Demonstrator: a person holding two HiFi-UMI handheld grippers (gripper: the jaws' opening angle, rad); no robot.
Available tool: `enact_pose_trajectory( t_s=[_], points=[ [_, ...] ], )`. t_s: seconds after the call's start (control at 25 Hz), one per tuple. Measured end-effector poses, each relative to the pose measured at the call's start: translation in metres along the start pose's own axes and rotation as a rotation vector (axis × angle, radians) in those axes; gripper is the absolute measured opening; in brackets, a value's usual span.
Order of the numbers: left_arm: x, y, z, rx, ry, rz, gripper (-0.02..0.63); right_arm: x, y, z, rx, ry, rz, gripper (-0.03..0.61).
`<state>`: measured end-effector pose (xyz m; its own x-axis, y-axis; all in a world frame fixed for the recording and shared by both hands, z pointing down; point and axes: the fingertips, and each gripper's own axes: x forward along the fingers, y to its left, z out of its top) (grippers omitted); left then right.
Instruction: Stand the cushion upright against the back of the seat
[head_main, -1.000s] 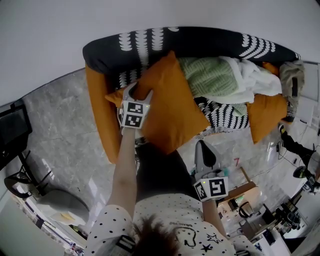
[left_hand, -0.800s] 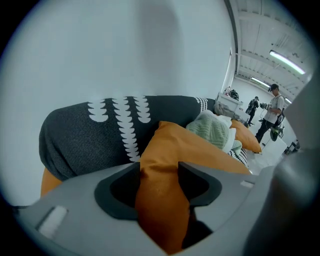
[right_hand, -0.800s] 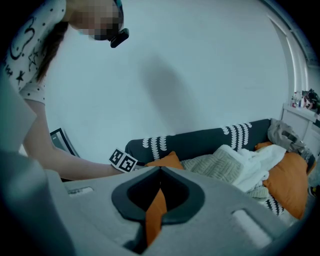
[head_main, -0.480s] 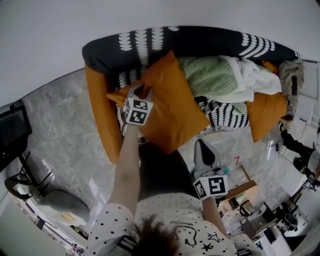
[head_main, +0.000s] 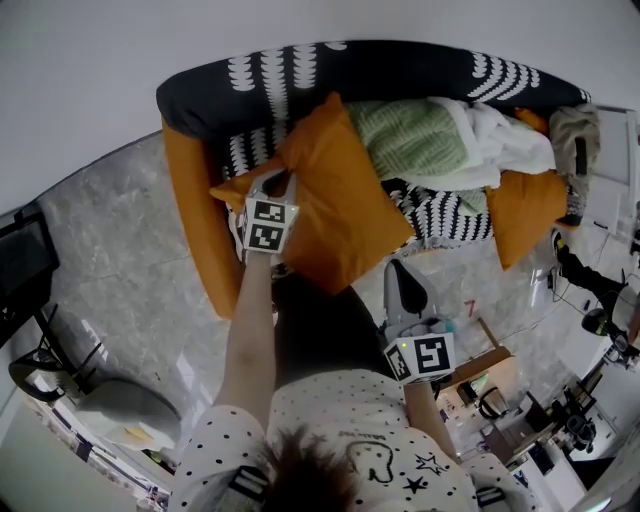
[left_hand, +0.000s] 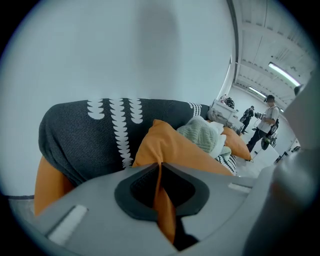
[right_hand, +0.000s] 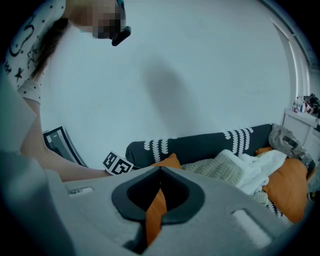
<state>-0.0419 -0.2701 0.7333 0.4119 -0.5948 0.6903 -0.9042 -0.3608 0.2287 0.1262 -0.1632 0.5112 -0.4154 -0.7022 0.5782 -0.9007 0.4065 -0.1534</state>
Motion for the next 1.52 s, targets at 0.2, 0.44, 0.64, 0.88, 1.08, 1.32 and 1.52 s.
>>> enact_pose_trajectory(
  t_s=[0.2,0.44,0.64,0.88,1.08,1.32,1.52],
  points=[
    [-0.008,-0.002,0.005,0.002,-0.016,0.003,0.011,0.001,0.004,0.008,-0.021,-0.015,0.007,-0.003],
    [-0.021,-0.011,0.007,-0.009,-0.032,-0.007,0.008,-0.004,0.007,0.017,-0.037,-0.038,0.013,-0.003],
    [-0.021,-0.016,0.007,-0.011,-0.027,-0.009,0.008,-0.004,0.003,0.02,-0.04,-0.05,0.011,-0.003],
    [-0.024,-0.017,0.011,-0.013,-0.031,-0.004,0.009,-0.006,0.003,0.024,-0.041,-0.055,0.013,-0.003],
    [-0.025,-0.019,0.013,-0.018,-0.046,-0.012,0.008,-0.008,0.001,0.023,-0.035,-0.064,0.01,-0.003],
    [-0.038,-0.03,0.028,-0.018,-0.073,-0.031,0.008,-0.013,0.001,0.03,-0.037,-0.083,0.009,-0.003],
    [-0.052,-0.037,0.036,-0.015,-0.101,-0.04,0.008,-0.015,0.006,0.036,-0.041,-0.104,0.012,-0.003]
  ],
)
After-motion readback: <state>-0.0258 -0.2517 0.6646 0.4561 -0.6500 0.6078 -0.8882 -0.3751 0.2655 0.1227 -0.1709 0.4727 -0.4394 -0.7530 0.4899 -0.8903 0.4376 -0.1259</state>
